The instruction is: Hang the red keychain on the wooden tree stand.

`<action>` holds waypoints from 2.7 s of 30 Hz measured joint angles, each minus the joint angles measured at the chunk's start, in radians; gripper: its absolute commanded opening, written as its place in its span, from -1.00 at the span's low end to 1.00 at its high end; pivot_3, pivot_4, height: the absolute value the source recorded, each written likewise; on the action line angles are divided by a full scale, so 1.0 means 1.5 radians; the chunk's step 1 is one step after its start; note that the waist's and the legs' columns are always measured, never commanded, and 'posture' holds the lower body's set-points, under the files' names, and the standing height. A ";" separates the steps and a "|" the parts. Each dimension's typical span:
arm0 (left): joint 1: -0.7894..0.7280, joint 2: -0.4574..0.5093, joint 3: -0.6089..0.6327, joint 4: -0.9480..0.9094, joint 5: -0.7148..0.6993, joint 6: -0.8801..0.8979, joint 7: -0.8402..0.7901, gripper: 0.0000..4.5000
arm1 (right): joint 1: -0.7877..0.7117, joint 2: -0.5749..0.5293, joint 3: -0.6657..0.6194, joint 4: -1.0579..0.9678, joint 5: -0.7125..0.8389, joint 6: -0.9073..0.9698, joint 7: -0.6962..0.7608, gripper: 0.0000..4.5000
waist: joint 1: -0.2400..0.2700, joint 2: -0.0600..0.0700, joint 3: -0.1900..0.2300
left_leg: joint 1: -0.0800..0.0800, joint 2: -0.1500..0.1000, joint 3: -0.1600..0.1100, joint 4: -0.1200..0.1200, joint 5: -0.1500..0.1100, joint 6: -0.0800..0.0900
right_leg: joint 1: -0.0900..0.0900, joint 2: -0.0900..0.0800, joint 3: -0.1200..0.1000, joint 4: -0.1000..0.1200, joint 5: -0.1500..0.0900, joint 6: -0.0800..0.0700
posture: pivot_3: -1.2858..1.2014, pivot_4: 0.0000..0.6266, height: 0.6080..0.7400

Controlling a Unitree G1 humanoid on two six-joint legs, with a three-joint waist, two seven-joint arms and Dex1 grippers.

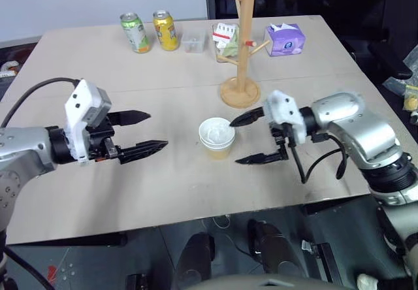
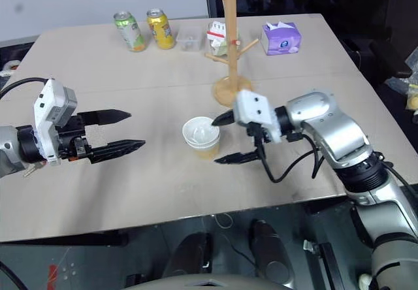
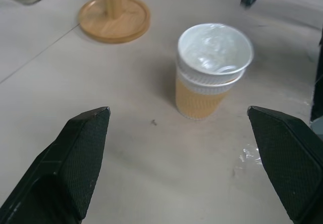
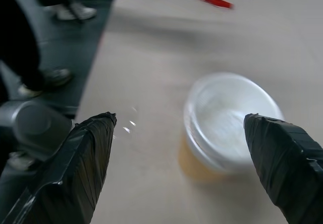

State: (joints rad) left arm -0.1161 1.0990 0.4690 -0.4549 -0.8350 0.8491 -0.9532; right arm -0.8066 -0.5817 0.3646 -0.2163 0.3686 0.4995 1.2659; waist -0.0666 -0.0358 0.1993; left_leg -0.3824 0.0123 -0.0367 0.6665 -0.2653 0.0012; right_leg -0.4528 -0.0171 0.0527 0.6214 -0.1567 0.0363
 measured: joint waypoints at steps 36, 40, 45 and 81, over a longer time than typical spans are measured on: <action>0.049 0.027 0.075 -0.069 -0.092 0.052 -0.001 1.00 | -0.119 0.102 0.180 0.220 -0.293 -0.233 0.056 -0.98 | -0.001 0.000 0.000 | 0.000 -0.001 0.000 0.000 0.000 0.000 | -0.001 0.000 0.000 0.002 0.000 0.000 | 0.03 -0.52 1.00; 0.009 0.027 0.059 -0.067 -0.086 0.037 0.000 1.00 | -0.106 0.069 0.105 0.176 -0.249 -0.139 0.052 -0.98 | 0.005 0.000 0.000 | -0.001 -0.001 0.000 0.001 0.000 0.000 | -0.001 0.000 0.000 0.002 0.000 0.000 | 0.03 -0.52 1.00; -0.112 -0.014 -0.023 -0.062 -0.098 0.024 0.043 1.00 | -0.067 -0.061 0.012 0.150 -0.213 -0.048 0.049 -0.98 | 0.022 0.000 0.000 | -0.001 -0.002 0.000 0.001 0.000 0.000 | 0.000 -0.001 0.000 0.001 0.000 0.000 | 0.03 -0.52 1.00; -0.338 -0.188 -0.258 0.012 0.019 -0.032 0.082 1.00 | -0.373 -0.028 -0.120 0.986 -0.356 -0.255 -0.176 0.99 | -0.012 0.001 0.001 | 0.000 -0.002 0.001 0.001 0.000 0.000 | 0.000 0.000 0.003 0.002 0.003 0.002 | 0.03 -0.52 1.00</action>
State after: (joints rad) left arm -0.6237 0.8164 0.0814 -0.4370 -0.8061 0.8008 -0.8295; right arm -1.3667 -0.6232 0.1846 1.2632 -0.1650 0.1165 1.0016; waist -0.0850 -0.0345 0.2004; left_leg -0.3821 0.0088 -0.0348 0.6674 -0.2651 0.0011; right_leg -0.4524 -0.0178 0.0579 0.6237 -0.1528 0.0394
